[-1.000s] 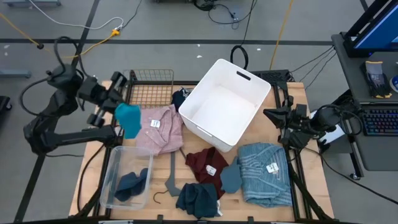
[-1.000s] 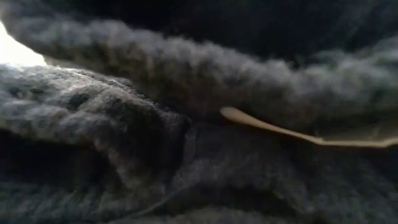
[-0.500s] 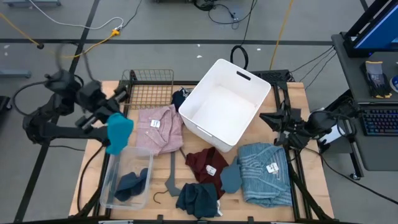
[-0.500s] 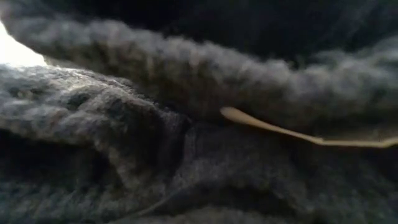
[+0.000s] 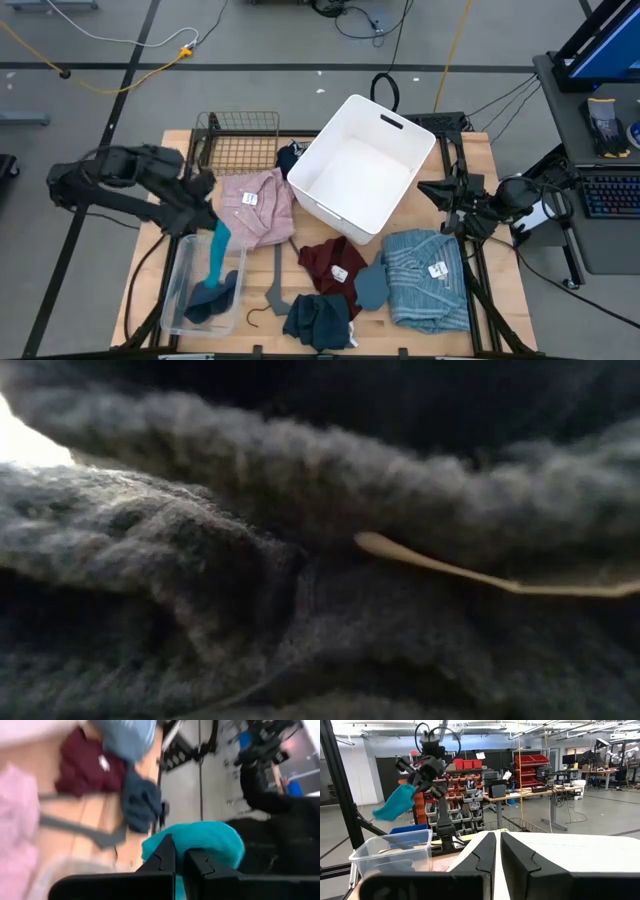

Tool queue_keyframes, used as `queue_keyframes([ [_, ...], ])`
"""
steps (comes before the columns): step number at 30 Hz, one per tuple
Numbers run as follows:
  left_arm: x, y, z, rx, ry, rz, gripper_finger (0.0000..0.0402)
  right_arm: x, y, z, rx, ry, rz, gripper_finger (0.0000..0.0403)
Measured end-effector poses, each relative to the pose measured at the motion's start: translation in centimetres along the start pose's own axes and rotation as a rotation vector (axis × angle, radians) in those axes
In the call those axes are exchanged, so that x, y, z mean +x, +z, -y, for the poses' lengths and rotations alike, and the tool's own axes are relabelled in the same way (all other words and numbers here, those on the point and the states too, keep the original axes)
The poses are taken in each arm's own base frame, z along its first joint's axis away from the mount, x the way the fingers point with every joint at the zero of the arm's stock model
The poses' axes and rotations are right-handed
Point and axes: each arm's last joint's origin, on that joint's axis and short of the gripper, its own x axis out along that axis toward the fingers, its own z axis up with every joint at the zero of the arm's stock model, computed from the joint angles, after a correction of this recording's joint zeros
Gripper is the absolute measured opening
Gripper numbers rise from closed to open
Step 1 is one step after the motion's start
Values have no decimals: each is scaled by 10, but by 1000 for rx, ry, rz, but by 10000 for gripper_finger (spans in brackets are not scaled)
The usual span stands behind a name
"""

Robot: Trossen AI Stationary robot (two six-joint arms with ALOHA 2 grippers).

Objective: Pick & Place Cloths
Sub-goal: Put the green sock into the transparent bin

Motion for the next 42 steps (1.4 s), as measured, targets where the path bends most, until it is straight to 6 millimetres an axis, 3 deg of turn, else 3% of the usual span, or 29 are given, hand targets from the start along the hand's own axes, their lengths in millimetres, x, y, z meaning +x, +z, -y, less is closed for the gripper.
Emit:
queue_keyframes([
  [8, 26, -19, 10, -181, 27, -266, 2, 0, 0, 0, -1, 0, 0, 20],
  [14, 34, -38, 19, -285, 63, -427, 1, 0, 0, 0, -1, 0, 0, 20],
  [20, 32, -54, 25, -370, 130, -488, 1, 0, 0, 0, -1, 0, 0, 20],
  [28, 38, -68, 16, -405, 376, -517, 1, 0, 0, 0, -1, 0, 0, 20],
  [37, 77, -73, 7, -318, 665, -573, 1, 0, 0, 0, 1, 0, 0, 20],
  [42, 102, -77, 6, -273, 728, -643, 1, 0, 0, 0, 2, 0, 0, 20],
])
